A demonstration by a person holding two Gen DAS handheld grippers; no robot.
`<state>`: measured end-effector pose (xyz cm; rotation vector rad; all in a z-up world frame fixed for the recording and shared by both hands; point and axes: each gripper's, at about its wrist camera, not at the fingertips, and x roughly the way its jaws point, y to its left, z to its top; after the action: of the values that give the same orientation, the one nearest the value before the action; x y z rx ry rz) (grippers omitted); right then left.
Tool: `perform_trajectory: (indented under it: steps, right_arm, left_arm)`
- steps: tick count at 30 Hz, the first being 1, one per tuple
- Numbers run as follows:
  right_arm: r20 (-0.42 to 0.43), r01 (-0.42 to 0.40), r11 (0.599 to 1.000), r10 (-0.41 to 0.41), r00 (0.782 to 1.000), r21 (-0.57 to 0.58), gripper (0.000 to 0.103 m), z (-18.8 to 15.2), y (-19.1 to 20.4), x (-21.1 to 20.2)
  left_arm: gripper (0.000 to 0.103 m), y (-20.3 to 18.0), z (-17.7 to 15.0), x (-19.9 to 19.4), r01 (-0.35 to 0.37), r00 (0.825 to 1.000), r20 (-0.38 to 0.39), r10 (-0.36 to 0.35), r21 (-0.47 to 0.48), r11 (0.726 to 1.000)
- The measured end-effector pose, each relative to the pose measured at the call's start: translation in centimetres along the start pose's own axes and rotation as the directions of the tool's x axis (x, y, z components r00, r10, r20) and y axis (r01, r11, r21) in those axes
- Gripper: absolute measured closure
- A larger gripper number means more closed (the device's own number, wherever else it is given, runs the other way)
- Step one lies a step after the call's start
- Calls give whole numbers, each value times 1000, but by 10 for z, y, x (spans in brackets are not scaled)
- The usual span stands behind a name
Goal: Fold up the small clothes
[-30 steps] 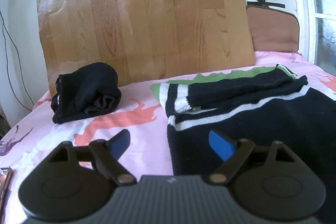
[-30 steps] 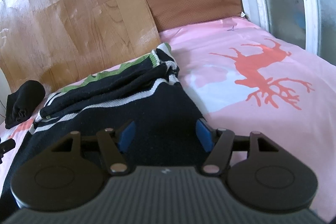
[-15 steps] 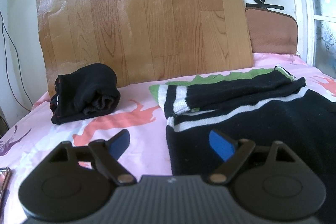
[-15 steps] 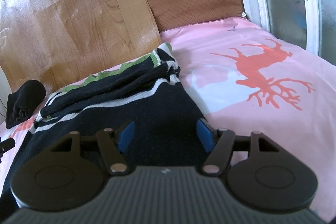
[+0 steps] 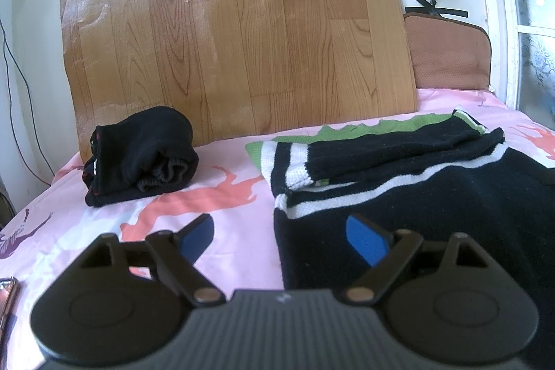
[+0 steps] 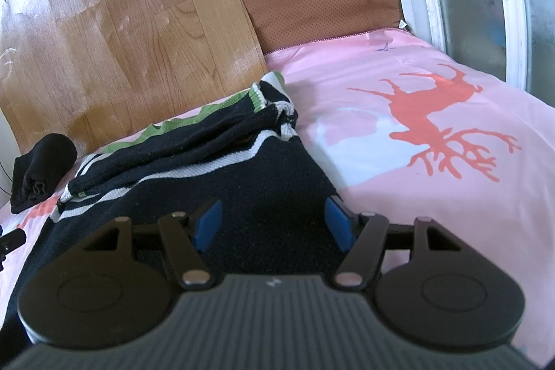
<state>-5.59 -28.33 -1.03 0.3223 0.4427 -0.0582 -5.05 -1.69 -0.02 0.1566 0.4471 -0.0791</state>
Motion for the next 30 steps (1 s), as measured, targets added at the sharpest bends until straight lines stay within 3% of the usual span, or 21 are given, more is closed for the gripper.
perform_trajectory:
  steps: [30]
  right_arm:
    - [2, -1, 1000, 1, 1000, 2, 35, 0, 0, 0]
  left_arm:
    - [15, -1, 0, -3, -5, 1000, 18, 5, 2, 1000]
